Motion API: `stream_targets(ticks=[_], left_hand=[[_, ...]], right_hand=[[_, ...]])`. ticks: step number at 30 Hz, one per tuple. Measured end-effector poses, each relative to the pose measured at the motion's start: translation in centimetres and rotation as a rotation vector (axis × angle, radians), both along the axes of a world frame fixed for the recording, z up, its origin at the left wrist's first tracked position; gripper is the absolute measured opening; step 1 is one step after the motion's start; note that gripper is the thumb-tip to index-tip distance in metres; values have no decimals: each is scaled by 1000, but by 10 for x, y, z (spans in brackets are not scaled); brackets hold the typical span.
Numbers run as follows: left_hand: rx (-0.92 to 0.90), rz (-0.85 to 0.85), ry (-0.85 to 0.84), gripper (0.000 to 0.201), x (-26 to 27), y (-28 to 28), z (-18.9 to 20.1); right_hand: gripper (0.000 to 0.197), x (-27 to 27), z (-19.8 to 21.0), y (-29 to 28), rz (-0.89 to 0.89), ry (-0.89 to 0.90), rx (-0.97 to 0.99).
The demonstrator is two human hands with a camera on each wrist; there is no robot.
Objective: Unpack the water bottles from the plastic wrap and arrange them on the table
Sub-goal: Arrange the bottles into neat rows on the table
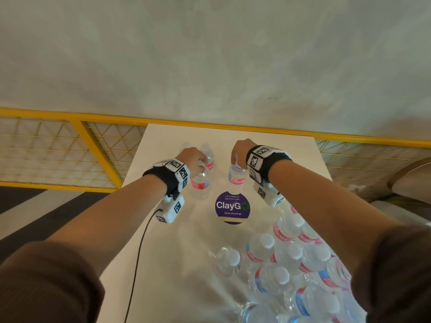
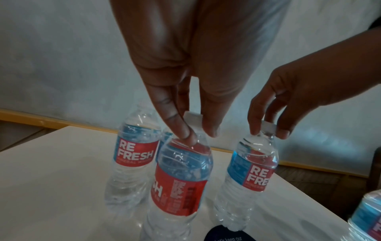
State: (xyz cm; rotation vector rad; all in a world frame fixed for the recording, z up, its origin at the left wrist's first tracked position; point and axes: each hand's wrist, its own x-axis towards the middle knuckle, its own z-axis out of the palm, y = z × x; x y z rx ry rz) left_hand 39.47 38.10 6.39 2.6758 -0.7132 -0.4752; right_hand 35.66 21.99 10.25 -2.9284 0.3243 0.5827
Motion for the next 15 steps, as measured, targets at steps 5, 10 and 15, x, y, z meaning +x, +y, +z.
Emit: stream_targets(ticks=[5, 10, 15], left_hand=[[-8, -41, 8, 30, 8, -37, 1], [-4, -67, 0, 30, 15, -68, 1], [69, -111, -30, 36, 20, -85, -1]], right_hand=[[21, 10, -19, -16, -24, 23, -66], [34, 12, -23, -38, -27, 58, -40], [42, 12, -32, -50, 2, 9, -2]])
